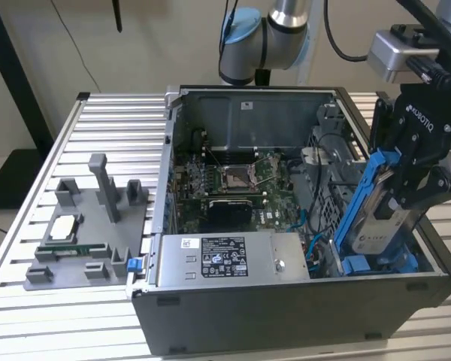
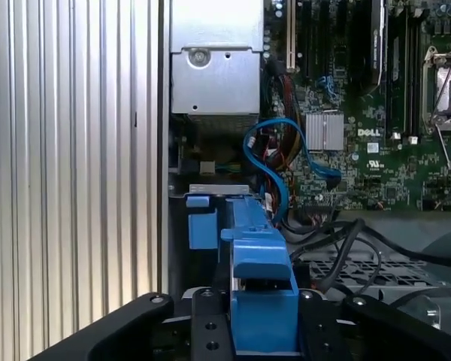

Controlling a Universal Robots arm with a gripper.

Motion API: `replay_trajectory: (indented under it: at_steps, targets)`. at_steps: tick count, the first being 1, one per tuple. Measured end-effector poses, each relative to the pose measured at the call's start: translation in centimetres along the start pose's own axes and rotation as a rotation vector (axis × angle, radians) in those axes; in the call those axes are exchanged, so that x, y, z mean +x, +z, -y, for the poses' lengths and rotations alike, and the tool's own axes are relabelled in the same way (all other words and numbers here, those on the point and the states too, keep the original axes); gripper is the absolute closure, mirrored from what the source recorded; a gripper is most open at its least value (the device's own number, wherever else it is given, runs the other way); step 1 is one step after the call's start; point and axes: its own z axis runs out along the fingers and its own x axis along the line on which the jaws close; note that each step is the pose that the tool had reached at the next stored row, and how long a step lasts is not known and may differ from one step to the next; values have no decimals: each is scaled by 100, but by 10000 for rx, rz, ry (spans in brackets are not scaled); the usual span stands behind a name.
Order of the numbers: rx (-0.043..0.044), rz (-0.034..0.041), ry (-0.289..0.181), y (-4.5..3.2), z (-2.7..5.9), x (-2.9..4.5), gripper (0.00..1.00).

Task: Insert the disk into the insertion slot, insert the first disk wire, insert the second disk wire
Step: 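Insert the disk into the insertion slot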

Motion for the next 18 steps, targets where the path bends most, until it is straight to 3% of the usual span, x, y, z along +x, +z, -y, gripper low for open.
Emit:
replay_trajectory:
  at_steps: [4, 8, 9, 12, 18]
  targets:
    - [0, -2, 1, 69, 4, -9, 100]
    - [0, -1, 1, 78, 4, -9, 100]
    - [2, -1, 0, 77, 5, -9, 0]
    - [-1, 1, 0, 77, 4, -9, 0]
    - [-11, -1, 2, -25, -2, -7, 0]
